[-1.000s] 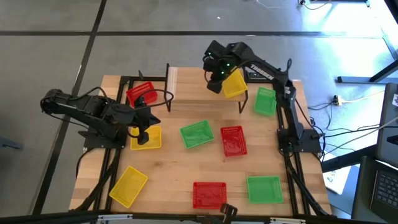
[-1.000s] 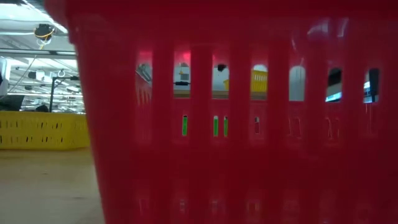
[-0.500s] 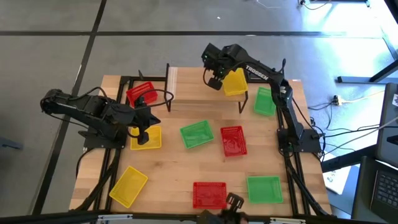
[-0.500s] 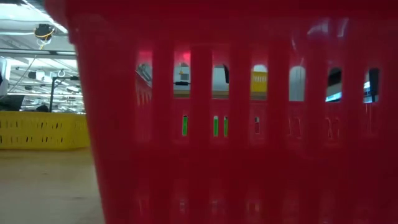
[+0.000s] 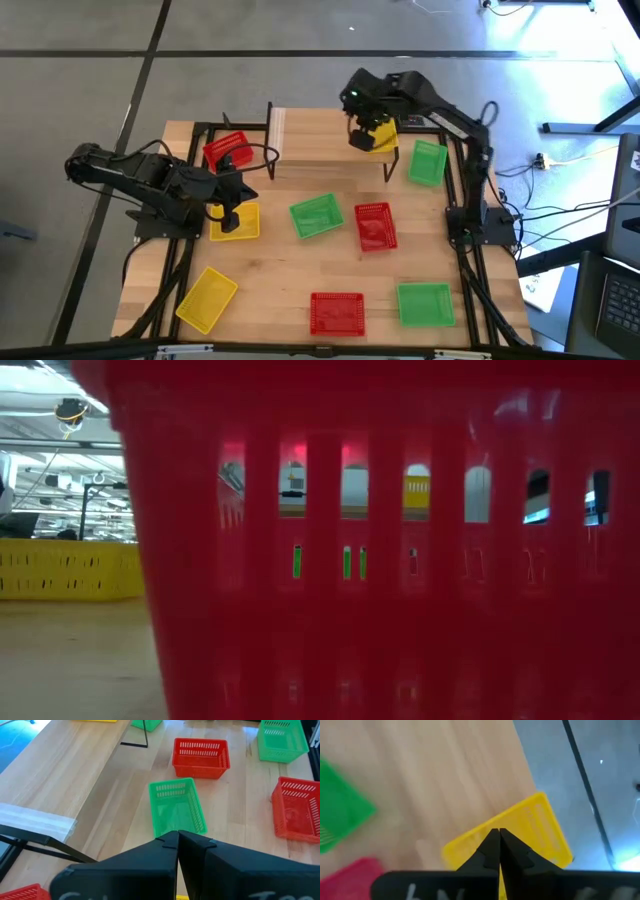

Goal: Stack baskets on shelf by color
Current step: Put the middle red bin on the shelf

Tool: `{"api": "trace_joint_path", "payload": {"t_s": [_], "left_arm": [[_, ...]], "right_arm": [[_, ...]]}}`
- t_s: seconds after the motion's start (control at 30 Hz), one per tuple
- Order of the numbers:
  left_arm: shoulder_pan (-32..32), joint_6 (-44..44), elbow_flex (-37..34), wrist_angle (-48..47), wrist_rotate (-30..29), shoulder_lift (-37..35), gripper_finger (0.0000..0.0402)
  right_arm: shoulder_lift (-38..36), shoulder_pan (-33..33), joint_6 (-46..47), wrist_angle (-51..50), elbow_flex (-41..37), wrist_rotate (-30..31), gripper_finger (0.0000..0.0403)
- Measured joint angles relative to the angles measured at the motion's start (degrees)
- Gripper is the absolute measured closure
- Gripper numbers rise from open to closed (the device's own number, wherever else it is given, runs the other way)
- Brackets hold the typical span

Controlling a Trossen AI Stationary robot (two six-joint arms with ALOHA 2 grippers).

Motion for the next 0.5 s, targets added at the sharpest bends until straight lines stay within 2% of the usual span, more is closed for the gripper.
{"api": "trace_joint_path", "payload": {"t_s": [0.27,0.5], "left_arm": [[0.0,4.5,0.0,-0.2,0.2,0.0,0.0401],[0.0,6.3,0.0,-0.2,0.2,0.0,0.0401]], "right_arm": [[-7.7,5.5,11.3,-2.0,0.0,-2.2,0.0403],[-13.6,11.6,20.9,-2.0,0.0,1.0,0.0403]]}}
